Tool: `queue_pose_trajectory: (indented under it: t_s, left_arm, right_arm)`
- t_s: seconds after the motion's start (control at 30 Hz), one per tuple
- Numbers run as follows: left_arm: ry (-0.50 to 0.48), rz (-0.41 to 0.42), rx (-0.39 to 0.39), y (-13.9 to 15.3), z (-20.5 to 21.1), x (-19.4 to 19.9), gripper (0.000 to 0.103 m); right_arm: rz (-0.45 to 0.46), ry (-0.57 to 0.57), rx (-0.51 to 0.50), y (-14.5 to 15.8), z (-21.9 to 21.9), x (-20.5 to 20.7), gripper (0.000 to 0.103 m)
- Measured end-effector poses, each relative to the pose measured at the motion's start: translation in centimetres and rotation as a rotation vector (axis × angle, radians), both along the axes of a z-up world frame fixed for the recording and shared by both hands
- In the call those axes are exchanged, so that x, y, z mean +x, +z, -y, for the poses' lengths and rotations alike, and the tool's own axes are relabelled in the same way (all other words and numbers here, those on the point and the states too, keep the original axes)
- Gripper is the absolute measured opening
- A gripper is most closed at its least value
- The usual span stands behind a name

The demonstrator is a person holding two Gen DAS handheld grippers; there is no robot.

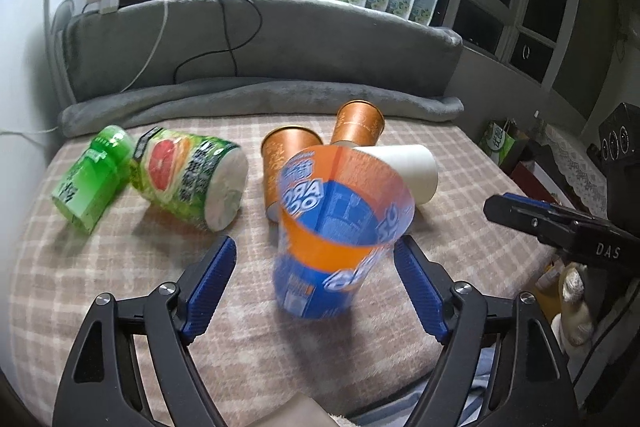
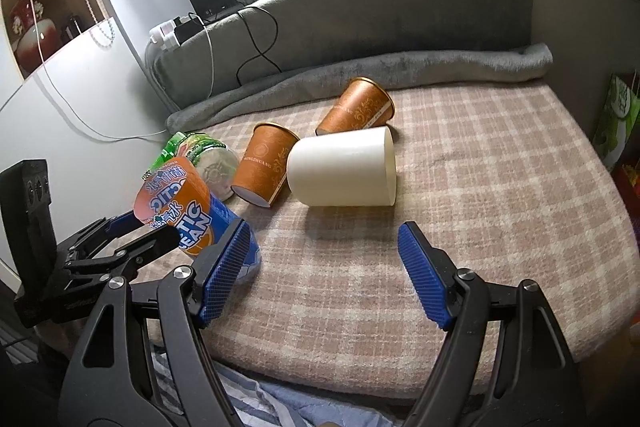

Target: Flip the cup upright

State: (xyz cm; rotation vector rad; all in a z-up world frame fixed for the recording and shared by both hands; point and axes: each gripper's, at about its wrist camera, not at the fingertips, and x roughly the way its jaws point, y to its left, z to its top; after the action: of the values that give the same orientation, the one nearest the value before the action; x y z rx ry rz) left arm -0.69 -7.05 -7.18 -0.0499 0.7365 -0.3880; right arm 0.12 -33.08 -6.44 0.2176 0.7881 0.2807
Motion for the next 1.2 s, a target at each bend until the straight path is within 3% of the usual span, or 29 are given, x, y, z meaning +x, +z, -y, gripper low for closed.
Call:
queue_pose_trajectory:
  t_s: [0.27, 0.57, 0.77, 0.87, 0.93, 1.2]
  left_arm:
    - [0.075, 0.037, 0.01, 0.4, -2.7, -2.3, 0.081]
    - [0.229, 0.215, 0.012, 2.7, -5.7, -4.6, 0.081]
    - [0.282, 0.332, 0.011, 4.7, -6.0, -5.5, 0.081]
    - [0.298, 0.377, 0.005, 5.4, -5.8, -5.9, 0.081]
    - [0.307, 0.401, 0.01, 5.7, -5.6, -6.3, 0.082]
    - [0.348, 0.474, 0.014, 6.4, -5.4, -6.9, 0.085]
  right_arm:
    - [0.084, -0.023, -0.074, 0.8, -0.8, -0.5, 0.082]
    - [0.202, -0.045, -0.168, 2.1, -2.4, -1.4, 0.091]
    - [0.263, -0.073, -0.188, 2.9, -2.8, -2.0, 0.092]
    - [0.306, -0.096, -0.203, 3.4, -2.9, -2.5, 0.093]
    - [0.331, -0.11, -0.209, 3.7, -3.0, -2.7, 0.103]
    - [0.408, -0.175, -0.239, 4.4, -2.8, -3.6, 0.103]
